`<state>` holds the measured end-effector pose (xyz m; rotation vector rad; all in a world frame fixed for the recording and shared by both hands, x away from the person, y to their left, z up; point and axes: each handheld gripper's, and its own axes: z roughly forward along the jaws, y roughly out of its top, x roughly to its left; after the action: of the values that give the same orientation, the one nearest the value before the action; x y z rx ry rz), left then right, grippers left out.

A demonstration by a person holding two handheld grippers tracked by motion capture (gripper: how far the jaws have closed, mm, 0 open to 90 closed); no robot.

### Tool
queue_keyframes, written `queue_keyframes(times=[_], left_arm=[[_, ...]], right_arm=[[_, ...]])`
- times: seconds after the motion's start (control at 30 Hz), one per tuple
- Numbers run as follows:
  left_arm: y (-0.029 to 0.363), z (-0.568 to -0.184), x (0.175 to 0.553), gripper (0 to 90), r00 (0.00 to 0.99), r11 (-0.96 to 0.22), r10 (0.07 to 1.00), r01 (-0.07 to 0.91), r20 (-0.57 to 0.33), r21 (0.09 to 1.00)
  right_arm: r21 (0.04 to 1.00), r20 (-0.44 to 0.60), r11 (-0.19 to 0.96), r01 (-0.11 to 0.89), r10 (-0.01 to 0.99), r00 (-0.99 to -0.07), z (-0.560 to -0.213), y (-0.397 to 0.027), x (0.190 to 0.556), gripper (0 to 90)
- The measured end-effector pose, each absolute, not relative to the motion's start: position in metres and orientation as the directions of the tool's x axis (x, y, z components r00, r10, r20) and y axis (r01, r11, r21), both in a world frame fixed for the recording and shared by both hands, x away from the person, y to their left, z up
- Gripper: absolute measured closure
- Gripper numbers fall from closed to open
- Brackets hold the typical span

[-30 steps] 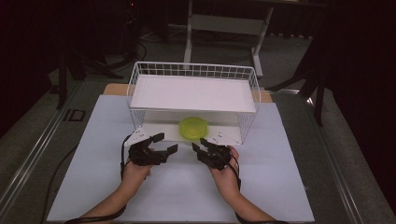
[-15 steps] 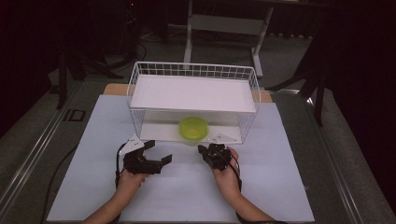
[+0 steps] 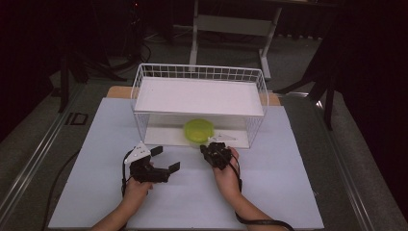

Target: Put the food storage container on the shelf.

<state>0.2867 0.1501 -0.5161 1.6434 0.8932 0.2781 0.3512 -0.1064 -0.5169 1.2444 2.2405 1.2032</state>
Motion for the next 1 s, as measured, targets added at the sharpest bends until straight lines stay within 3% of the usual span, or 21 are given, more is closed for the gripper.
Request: queue_keyframes(times=[1.0], left_arm=[[0.152,-0.511,0.285,1.4,0.661,-0.032,0.708,0.382,-0.249,0.923]], right_arm=[[0.784,0.202,0.158,0.601,0.849,-0.488,-0.529,-0.091,0.395,88.0]])
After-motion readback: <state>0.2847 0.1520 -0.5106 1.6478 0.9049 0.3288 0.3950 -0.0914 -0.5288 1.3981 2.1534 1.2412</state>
